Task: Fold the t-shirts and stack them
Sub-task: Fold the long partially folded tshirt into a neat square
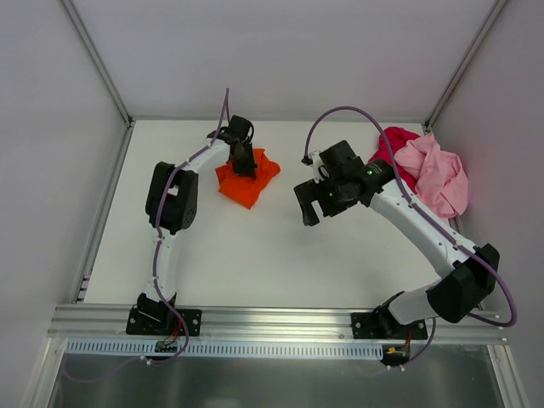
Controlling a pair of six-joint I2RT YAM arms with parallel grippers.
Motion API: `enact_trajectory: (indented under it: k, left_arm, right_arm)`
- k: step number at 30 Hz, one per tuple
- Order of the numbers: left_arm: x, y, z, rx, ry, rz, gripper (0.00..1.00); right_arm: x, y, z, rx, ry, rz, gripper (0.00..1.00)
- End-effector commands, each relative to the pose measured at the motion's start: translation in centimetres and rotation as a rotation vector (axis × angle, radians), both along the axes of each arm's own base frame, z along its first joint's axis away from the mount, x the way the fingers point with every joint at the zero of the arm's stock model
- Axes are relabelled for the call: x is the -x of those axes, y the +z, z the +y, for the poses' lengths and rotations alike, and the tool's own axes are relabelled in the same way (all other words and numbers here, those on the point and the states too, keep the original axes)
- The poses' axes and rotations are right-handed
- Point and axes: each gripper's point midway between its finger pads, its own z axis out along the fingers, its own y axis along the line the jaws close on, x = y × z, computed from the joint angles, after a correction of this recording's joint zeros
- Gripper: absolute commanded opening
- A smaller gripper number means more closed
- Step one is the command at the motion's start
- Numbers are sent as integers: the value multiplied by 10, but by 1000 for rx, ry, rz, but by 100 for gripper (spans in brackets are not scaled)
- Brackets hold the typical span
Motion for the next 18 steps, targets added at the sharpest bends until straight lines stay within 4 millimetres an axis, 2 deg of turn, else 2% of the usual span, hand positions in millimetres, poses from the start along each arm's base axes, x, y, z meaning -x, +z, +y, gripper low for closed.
enact_trajectory:
  k: [1,2,3,4,5,6,7,8,11,12,14,16,18]
  left_arm:
    - [12,-3,8,24,14,64,4]
    - [6,17,4,53,5,3,4]
    - [4,27,4,62,2,-29,6]
    - [4,35,4,69,0,-48,12]
    - [2,46,3,78,-3,-78,22]
    - [-2,68,3,89,-3,-122,36]
    - [-2,77,4,88,2,-141,49]
    - [-2,97,7,96,13,-182,68]
    - [0,122,10,103,20,-242,87]
    - [1,137,11,110,21,-271,89]
    - [5,154,17,98,34,-302,92]
    - [12,155,25,79,55,-301,92]
    - [28,155,33,78,87,-296,93]
  right_arm:
    - [2,14,-2,-12,8,-31,100]
    - [3,14,-1,-16,11,-32,100]
    - [3,13,-1,-17,13,-29,100]
    - [4,13,-1,-22,12,-29,100]
    - [4,13,0,-26,15,-25,100]
    - [4,13,1,-31,15,-26,100]
    - [5,12,2,-35,17,-26,99]
    - [5,12,3,-43,18,-23,100]
    - [7,7,4,-58,14,-18,100]
    - [8,6,5,-61,16,-16,100]
    - [10,3,7,-72,18,-5,100]
    - [10,3,8,-79,21,-7,100]
    - [10,2,9,-80,24,-9,100]
